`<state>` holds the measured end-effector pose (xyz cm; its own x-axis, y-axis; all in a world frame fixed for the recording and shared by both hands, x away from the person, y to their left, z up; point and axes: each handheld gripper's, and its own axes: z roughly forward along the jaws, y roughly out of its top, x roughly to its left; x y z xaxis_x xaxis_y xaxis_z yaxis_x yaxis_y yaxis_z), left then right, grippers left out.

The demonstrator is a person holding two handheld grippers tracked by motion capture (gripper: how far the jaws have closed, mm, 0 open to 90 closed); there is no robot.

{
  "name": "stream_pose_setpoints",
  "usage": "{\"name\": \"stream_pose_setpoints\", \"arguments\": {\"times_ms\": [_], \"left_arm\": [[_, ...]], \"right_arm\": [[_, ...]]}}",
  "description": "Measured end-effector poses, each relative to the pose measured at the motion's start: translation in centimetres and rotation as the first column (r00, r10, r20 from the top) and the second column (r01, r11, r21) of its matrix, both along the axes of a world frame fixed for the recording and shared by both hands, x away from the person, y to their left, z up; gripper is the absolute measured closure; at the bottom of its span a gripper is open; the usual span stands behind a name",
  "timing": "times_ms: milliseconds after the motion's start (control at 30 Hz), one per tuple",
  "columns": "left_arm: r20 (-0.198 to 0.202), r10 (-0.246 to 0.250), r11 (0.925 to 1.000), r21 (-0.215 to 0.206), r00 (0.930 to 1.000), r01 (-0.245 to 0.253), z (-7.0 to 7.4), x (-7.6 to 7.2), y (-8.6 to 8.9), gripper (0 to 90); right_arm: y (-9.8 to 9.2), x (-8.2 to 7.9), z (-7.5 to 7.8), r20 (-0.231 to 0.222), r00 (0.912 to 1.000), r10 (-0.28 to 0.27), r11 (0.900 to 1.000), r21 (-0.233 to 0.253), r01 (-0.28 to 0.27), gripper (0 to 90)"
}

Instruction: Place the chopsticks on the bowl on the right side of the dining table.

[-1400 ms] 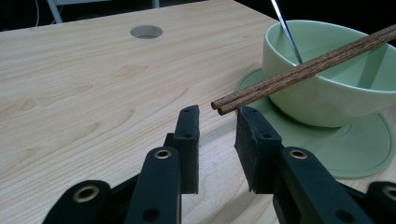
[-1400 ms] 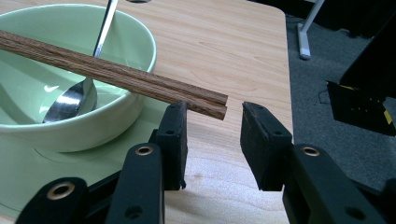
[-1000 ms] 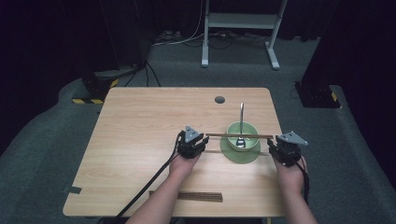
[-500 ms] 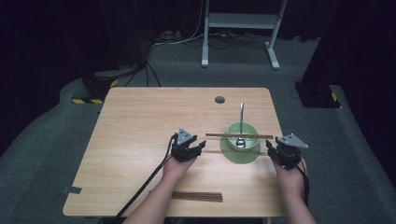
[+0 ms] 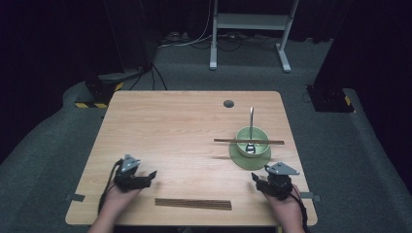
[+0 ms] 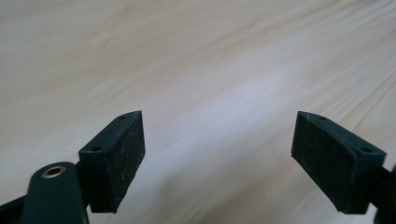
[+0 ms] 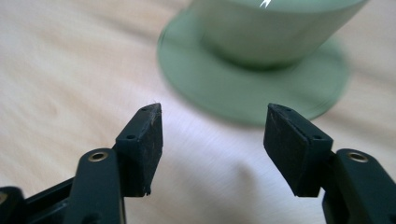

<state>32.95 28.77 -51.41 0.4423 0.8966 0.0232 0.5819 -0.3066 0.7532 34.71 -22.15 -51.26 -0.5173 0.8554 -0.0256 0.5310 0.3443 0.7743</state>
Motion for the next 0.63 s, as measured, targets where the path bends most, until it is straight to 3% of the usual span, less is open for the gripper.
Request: {"name": "stream_pose_setpoints", "arguments": {"times_ms": [67, 100, 133, 200, 367, 633], "left_arm": [[0.000, 0.024, 0.9997, 0.001, 0.9997, -0.024, -0.8, -1.1, 1.9, 16.7], [0.008, 0.013, 0.9995, 0.028, 0.9999, -0.013, -1.3, -1.7, 2.4, 16.8], [-0.001, 0.009, 0.9993, 0.037, 1.0000, -0.008, -1.6, -1.8, 2.4, 16.7], [-0.036, -0.004, 1.0000, -0.009, 0.9994, 0.004, -1.7, -1.7, 2.6, 16.6], [-0.038, 0.011, 0.9999, -0.008, 0.9992, -0.011, -1.7, -1.2, 2.2, 15.2], [-0.035, 0.016, 0.9998, -0.012, 0.9992, -0.016, -1.7, -1.5, 2.2, 16.9]], "right_arm": [[0.7, 0.0, -1.1, -0.046, 0.9987, 0.021, 0.999, -0.039, -0.022, 34.3], [0.8, 0.2, -1.2, -0.067, 0.9975, 0.024, 0.999, -0.031, -0.026, 33.1], [0.9, 0.2, -1.2, -0.069, 0.9974, 0.018, 0.999, -0.030, -0.020, 32.9], [1.0, 0.2, -1.2, -0.070, 0.9975, 0.011, 1.000, -0.029, -0.013, 32.8], [1.4, 0.1, -1.2, -0.069, 0.9972, -0.029, 0.999, -0.029, 0.027, 31.6], [1.4, 0.1, -1.2, -0.070, 0.9971, -0.031, 0.999, -0.028, 0.029, 31.6]]}}
